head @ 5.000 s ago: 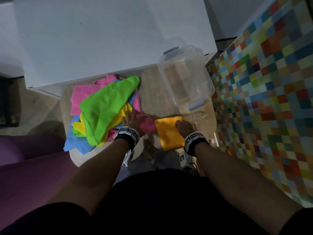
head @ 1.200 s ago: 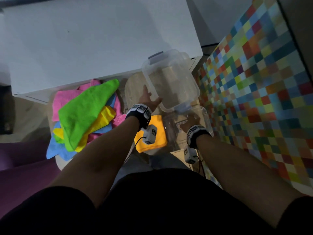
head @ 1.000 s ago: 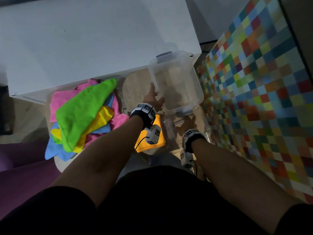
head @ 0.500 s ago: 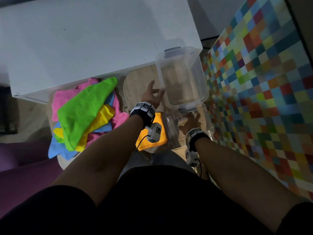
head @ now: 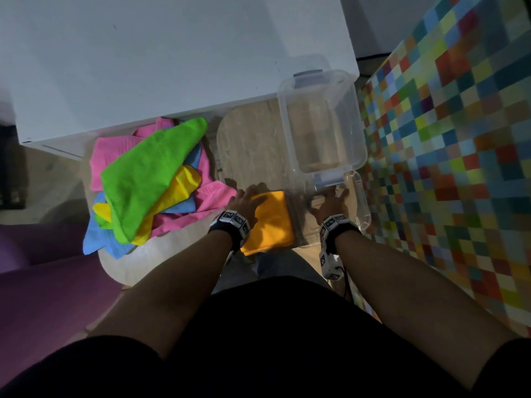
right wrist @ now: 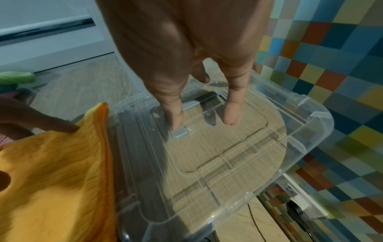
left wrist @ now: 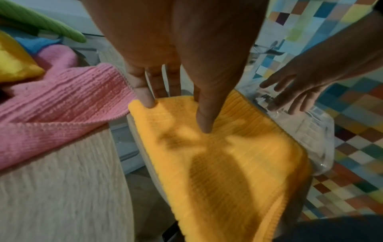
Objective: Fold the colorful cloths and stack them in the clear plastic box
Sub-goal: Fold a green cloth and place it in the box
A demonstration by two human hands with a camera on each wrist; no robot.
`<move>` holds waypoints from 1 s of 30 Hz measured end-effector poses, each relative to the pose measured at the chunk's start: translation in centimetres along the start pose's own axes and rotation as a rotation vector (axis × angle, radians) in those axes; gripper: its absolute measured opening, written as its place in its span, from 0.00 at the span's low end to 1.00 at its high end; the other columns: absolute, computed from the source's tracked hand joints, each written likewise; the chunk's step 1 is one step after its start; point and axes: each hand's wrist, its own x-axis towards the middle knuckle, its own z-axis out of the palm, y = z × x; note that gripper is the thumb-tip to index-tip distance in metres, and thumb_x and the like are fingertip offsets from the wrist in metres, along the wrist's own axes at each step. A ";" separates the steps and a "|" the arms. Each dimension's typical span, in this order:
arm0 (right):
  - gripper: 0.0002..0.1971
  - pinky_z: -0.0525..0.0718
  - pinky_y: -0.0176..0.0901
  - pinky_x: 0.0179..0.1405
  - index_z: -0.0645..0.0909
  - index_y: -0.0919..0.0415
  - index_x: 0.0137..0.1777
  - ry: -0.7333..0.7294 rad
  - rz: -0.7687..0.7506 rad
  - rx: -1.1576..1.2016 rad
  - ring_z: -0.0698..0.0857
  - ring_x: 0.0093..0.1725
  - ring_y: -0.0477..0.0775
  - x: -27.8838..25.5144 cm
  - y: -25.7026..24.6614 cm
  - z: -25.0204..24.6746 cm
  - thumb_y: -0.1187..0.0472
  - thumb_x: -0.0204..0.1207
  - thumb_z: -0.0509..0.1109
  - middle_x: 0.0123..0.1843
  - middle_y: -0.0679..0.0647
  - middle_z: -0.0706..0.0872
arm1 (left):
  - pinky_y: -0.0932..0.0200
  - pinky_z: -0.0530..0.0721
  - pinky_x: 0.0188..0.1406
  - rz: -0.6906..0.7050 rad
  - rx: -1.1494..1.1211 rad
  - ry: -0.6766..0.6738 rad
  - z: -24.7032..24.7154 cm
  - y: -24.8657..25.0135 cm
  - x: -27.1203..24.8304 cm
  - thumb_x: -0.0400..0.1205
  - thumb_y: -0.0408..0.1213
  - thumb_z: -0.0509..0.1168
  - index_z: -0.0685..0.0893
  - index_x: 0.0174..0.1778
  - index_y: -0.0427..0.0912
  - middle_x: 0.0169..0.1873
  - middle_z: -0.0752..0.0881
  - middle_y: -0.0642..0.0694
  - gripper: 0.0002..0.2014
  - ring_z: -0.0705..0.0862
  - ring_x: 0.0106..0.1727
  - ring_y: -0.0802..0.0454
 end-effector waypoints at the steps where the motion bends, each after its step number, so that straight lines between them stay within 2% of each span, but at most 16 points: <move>1: 0.42 0.47 0.67 0.82 0.54 0.56 0.83 0.011 -0.007 -0.010 0.56 0.83 0.68 0.0 0.0 0.1 0.37 0.76 0.66 0.85 0.64 0.55 | 0.40 0.71 0.72 -0.001 -0.002 -0.010 0.0 0.0 -0.2 0.76 0.44 0.71 0.60 0.81 0.59 0.81 0.57 0.43 0.39 0.63 0.77 0.35; 3: 0.44 0.47 0.67 0.82 0.53 0.58 0.83 0.027 -0.024 -0.039 0.57 0.83 0.69 0.1 0.1 0.1 0.36 0.75 0.67 0.84 0.65 0.57 | 0.38 0.70 0.73 0.001 -0.023 0.042 -0.3 -0.1 -0.7 0.77 0.46 0.70 0.60 0.82 0.57 0.81 0.58 0.43 0.37 0.62 0.77 0.35; 5: 0.47 0.46 0.69 0.82 0.49 0.59 0.85 0.061 0.001 -0.032 0.53 0.84 0.70 -0.1 -0.1 0.2 0.35 0.75 0.65 0.85 0.65 0.51 | 0.39 0.69 0.73 -0.041 -0.092 0.143 -1.3 -0.8 -1.5 0.78 0.47 0.68 0.64 0.80 0.53 0.80 0.62 0.43 0.34 0.62 0.77 0.36; 7: 0.44 0.53 0.67 0.81 0.50 0.62 0.85 0.100 0.054 0.043 0.54 0.83 0.71 -1.3 -0.8 -0.1 0.39 0.78 0.64 0.85 0.65 0.49 | 0.41 0.70 0.72 -0.122 -0.190 0.262 -2.5 -2.2 -2.3 0.78 0.46 0.66 0.72 0.76 0.50 0.76 0.69 0.43 0.28 0.65 0.75 0.38; 8: 0.38 0.59 0.65 0.80 0.55 0.63 0.83 0.129 0.060 0.070 0.60 0.81 0.70 -2.1 -1.4 -0.4 0.43 0.80 0.62 0.84 0.65 0.55 | 0.42 0.71 0.70 -0.161 -0.235 0.319 -3.1 -3.1 -2.8 0.77 0.45 0.66 0.76 0.72 0.50 0.74 0.72 0.43 0.25 0.68 0.74 0.39; 10: 0.26 0.74 0.58 0.68 0.72 0.62 0.73 0.187 -0.018 0.117 0.76 0.70 0.67 -3.7 -3.1 -0.7 0.47 0.81 0.61 0.73 0.64 0.75 | 0.45 0.74 0.64 -0.234 -0.299 0.439 -4.3 -5.4 -3.9 0.76 0.45 0.67 0.83 0.64 0.50 0.67 0.79 0.44 0.20 0.72 0.69 0.39; 12: 0.19 0.80 0.51 0.53 0.84 0.60 0.54 0.188 -0.223 0.114 0.84 0.56 0.65 -5.5 -5.2 -0.5 0.47 0.79 0.60 0.55 0.62 0.86 | 0.46 0.77 0.57 -0.296 -0.336 0.565 -5.8 -7.8 -5.4 0.74 0.46 0.66 0.87 0.55 0.49 0.59 0.84 0.43 0.15 0.76 0.62 0.36; 14: 0.17 0.74 0.45 0.39 0.78 0.58 0.32 0.110 -0.411 0.139 0.82 0.42 0.61 -6.7 -7.6 0.1 0.47 0.76 0.62 0.35 0.60 0.80 | 0.46 0.77 0.51 -0.384 -0.363 0.690 -7.1 -10.3 -7.0 0.72 0.44 0.65 0.89 0.49 0.49 0.53 0.86 0.43 0.13 0.78 0.58 0.34; 16: 0.22 0.68 0.44 0.35 0.68 0.55 0.25 -0.029 -0.524 0.119 0.77 0.37 0.57 -8.1 -10.0 1.0 0.46 0.76 0.69 0.28 0.54 0.75 | 0.46 0.76 0.53 -0.508 -0.364 0.765 -7.9 -12.8 -9.0 0.70 0.45 0.64 0.89 0.48 0.49 0.55 0.85 0.43 0.14 0.77 0.60 0.35; 18: 0.24 0.68 0.44 0.33 0.69 0.54 0.24 -0.087 -0.592 0.142 0.76 0.34 0.55 -9.7 -12.6 1.6 0.45 0.75 0.72 0.25 0.51 0.74 | 0.44 0.72 0.61 -0.660 -0.365 0.761 -7.9 -15.4 -11.0 0.71 0.46 0.65 0.87 0.53 0.49 0.64 0.80 0.41 0.16 0.73 0.67 0.35; 20: 0.17 0.74 0.44 0.35 0.79 0.54 0.29 -0.118 -0.629 0.225 0.81 0.36 0.54 -11.1 -15.1 2.1 0.45 0.73 0.75 0.29 0.50 0.81 | 0.40 0.65 0.70 -0.817 -0.413 0.687 -7.5 -17.5 -12.5 0.72 0.48 0.69 0.80 0.66 0.47 0.74 0.71 0.39 0.25 0.65 0.75 0.34; 21: 0.14 0.78 0.44 0.39 0.85 0.58 0.37 -0.120 -0.656 0.253 0.84 0.39 0.53 -11.6 -16.4 2.4 0.47 0.72 0.77 0.35 0.52 0.86 | 0.38 0.64 0.73 -0.900 -0.486 0.632 -7.3 -18.4 -13.2 0.71 0.51 0.71 0.73 0.72 0.46 0.77 0.66 0.38 0.33 0.63 0.77 0.34; 23: 0.14 0.82 0.43 0.47 0.88 0.64 0.46 -0.117 -0.714 0.265 0.86 0.44 0.53 -12.5 -18.8 3.2 0.52 0.70 0.79 0.44 0.54 0.88 | 0.35 0.68 0.73 -1.024 -0.699 0.484 -7.0 -19.8 -14.8 0.70 0.54 0.73 0.62 0.78 0.42 0.78 0.64 0.36 0.44 0.64 0.77 0.32; 26: 0.14 0.77 0.36 0.48 0.88 0.59 0.57 -0.129 -0.780 0.052 0.87 0.55 0.61 -13.7 -21.7 5.1 0.58 0.71 0.75 0.53 0.58 0.90 | 0.41 0.80 0.61 -0.893 -0.831 0.204 -5.4 -22.0 -16.5 0.76 0.55 0.70 0.71 0.75 0.42 0.70 0.75 0.35 0.35 0.77 0.67 0.32; 28: 0.23 0.77 0.38 0.55 0.80 0.53 0.71 -0.238 -0.774 -0.047 0.84 0.62 0.62 -15.1 -23.1 6.4 0.62 0.74 0.68 0.65 0.59 0.85 | 0.49 0.80 0.54 -0.818 -0.878 0.187 -4.6 -23.3 -17.2 0.75 0.57 0.70 0.77 0.70 0.41 0.65 0.81 0.36 0.32 0.81 0.61 0.35; 30: 0.23 0.77 0.42 0.58 0.77 0.51 0.73 -0.280 -0.799 -0.105 0.82 0.65 0.63 -16.1 -24.6 7.8 0.62 0.77 0.64 0.68 0.59 0.83 | 0.54 0.77 0.48 -0.804 -0.902 0.272 -4.4 -24.3 -17.3 0.74 0.54 0.73 0.79 0.64 0.39 0.60 0.83 0.37 0.28 0.83 0.58 0.38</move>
